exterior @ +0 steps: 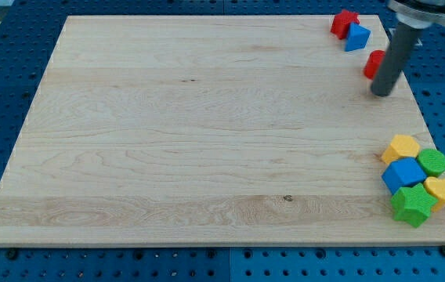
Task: Move the red circle to the blue triangle
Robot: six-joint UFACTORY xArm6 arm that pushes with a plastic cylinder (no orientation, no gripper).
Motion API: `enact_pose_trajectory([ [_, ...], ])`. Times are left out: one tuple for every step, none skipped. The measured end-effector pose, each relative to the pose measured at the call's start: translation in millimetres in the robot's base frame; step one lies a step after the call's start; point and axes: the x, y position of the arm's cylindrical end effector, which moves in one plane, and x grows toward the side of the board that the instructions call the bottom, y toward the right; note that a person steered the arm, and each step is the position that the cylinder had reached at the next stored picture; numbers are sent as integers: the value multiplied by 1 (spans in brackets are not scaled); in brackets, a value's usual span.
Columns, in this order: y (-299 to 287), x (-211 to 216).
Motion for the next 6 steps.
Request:
enact_pose_trajectory([
  [23,-12],
  [12,-22],
  [-6,-28],
  [-17,-47],
  [-21,-65],
  [-24,-70],
])
